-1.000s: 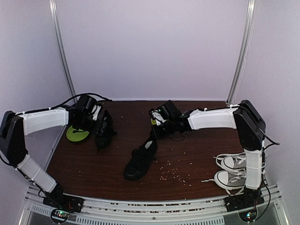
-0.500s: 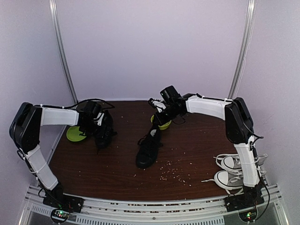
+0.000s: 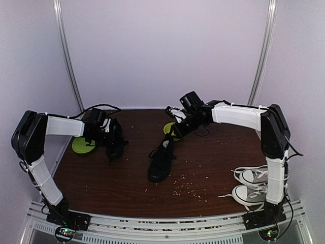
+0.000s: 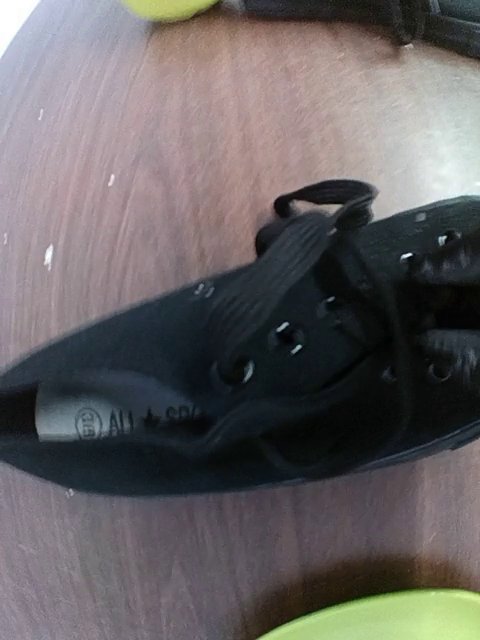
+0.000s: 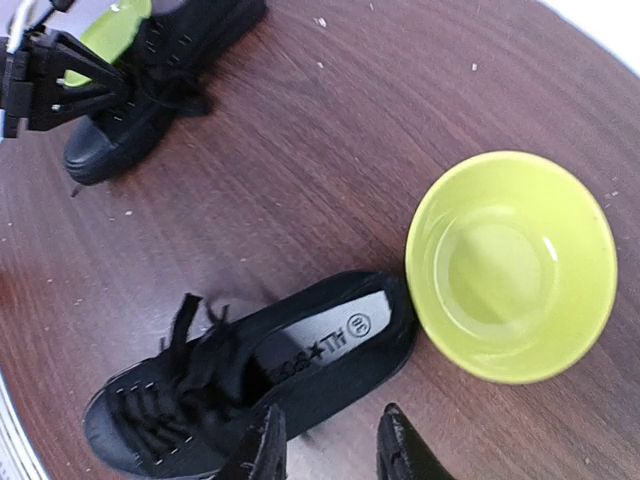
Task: Tie the shoes
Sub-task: Move the shoe to the center of the board, then pick up the shoelace from the center of the board.
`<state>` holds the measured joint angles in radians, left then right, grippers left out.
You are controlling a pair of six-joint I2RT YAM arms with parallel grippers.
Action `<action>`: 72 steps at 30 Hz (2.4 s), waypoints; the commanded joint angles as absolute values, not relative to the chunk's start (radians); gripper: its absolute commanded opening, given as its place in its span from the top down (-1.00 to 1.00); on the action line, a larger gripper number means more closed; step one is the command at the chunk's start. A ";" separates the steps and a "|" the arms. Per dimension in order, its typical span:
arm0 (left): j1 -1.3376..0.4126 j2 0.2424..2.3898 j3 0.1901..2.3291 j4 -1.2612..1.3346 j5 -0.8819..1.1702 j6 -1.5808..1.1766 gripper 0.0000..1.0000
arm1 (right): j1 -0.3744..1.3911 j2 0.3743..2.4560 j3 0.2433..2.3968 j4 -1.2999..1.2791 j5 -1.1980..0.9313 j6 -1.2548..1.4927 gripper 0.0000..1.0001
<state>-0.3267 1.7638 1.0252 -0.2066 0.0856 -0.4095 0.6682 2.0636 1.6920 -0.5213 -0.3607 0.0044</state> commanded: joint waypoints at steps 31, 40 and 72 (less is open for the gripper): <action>-0.789 0.986 0.736 -0.537 -0.070 -0.491 -0.16 | 0.999 2.071 1.733 -0.563 -0.416 -0.117 0.25; -0.533 1.035 0.680 -0.360 0.095 -0.402 -0.35 | 0.955 2.271 1.874 -0.469 -0.562 0.007 0.06; -0.664 1.286 0.775 -0.394 0.212 0.807 0.11 | 0.899 2.176 1.700 -0.130 -0.781 0.282 1.00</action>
